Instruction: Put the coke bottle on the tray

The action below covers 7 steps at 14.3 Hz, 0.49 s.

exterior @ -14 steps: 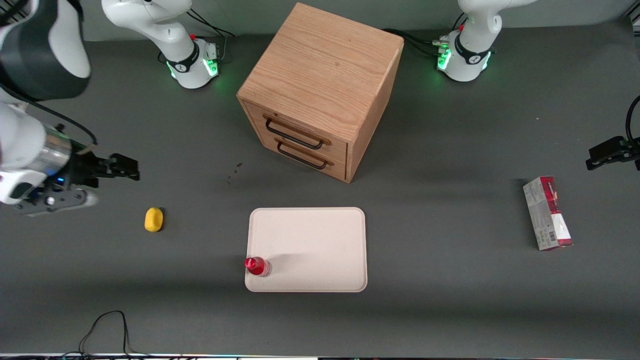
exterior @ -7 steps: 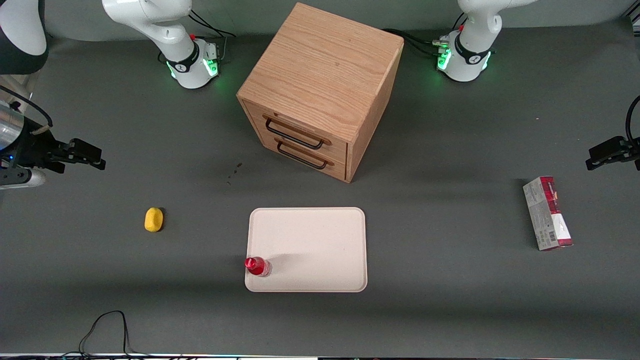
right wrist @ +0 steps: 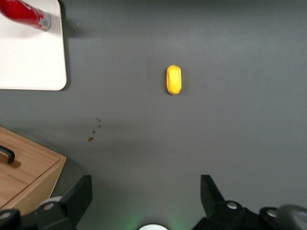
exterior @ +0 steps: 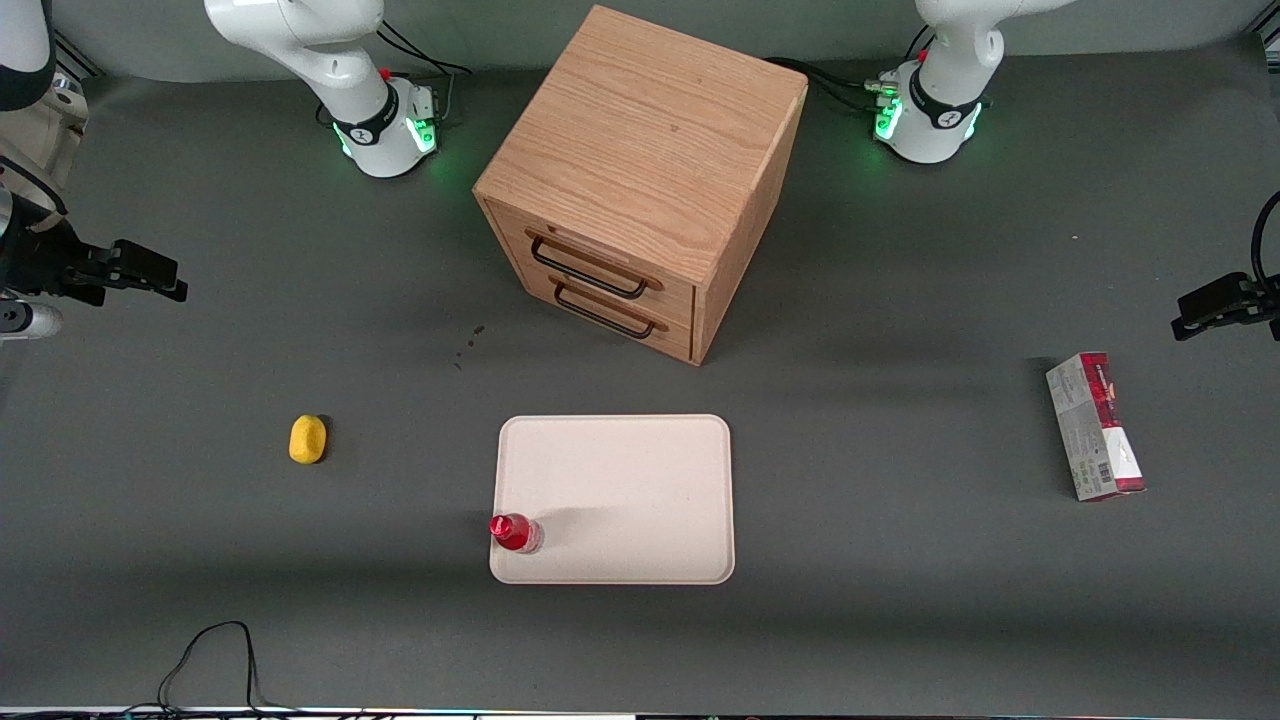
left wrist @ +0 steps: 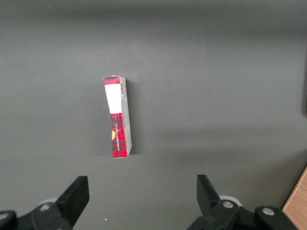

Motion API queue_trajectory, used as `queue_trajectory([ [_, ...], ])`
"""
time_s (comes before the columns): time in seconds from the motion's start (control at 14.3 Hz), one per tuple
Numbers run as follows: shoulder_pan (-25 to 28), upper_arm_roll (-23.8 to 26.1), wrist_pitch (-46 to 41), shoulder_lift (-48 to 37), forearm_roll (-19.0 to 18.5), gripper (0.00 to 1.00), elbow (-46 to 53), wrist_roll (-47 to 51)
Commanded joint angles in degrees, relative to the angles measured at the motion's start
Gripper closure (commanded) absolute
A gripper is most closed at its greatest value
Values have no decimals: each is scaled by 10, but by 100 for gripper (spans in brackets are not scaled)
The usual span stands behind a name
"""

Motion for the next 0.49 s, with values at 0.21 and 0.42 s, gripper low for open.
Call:
queue_trajectory([
  [0.21, 14, -24, -14, 2, -6, 0, 1, 1],
  [0.42, 14, -24, -13, 4, -6, 0, 1, 1],
])
